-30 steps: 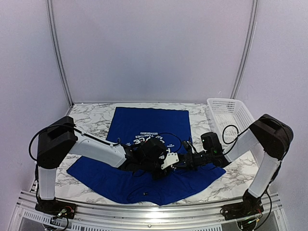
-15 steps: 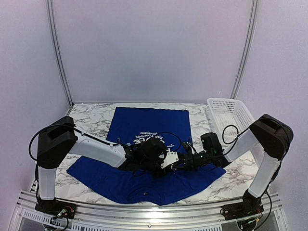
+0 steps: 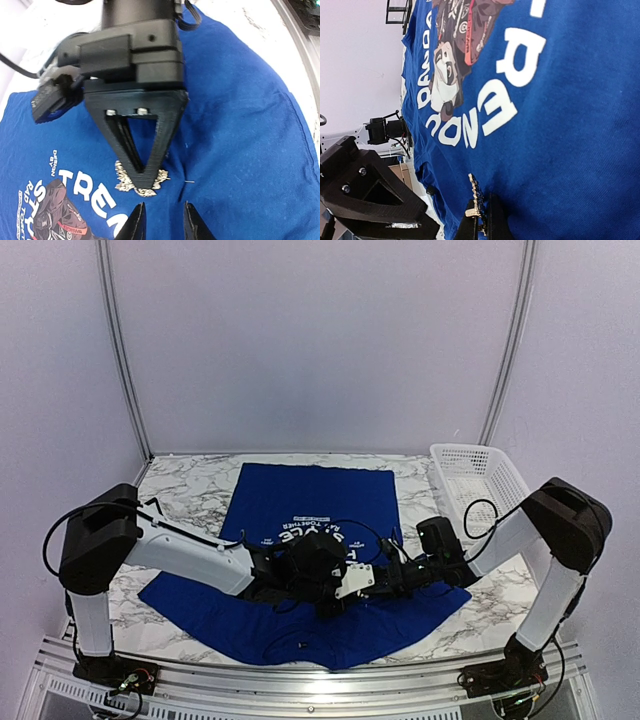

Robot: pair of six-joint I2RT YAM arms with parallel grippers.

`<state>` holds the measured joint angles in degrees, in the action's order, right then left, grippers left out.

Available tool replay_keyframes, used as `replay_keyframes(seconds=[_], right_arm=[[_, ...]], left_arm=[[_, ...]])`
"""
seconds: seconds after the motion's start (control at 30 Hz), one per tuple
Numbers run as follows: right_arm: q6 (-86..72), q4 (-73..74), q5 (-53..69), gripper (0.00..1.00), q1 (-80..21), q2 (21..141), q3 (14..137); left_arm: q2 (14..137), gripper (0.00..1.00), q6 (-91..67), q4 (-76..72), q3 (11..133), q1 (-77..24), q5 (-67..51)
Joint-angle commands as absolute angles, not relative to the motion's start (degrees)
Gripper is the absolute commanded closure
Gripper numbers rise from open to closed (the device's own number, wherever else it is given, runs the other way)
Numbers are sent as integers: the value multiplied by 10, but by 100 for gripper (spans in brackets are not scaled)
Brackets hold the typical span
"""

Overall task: Pin the brooch onto the clothing
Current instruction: Position the brooch on the flattened clothing.

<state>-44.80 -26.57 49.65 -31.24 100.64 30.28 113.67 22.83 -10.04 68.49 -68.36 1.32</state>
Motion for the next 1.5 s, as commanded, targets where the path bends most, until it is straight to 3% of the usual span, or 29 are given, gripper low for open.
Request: replay_keyframes(seconds=[0.0,0.3,0.6,1.03,1.47], right_arm=[[-442,-254,504,100,-313,983,296],[-475,-301,500,100,-324,986,265],[-493,-319,498,100,-328,975,248],[-513,-333,500,100,-341,961,233],[-520,-338,494,100,-347,951,205]], left_arm=[[1137,73,250,-109,675,-687,0],[1155,72,321,-167,658,-702,-34],[1190,64,327,-202,657,-705,-50],[1210,67,322,-227,655,-706,24],[1194,75,215,-280,643,-707,104]])
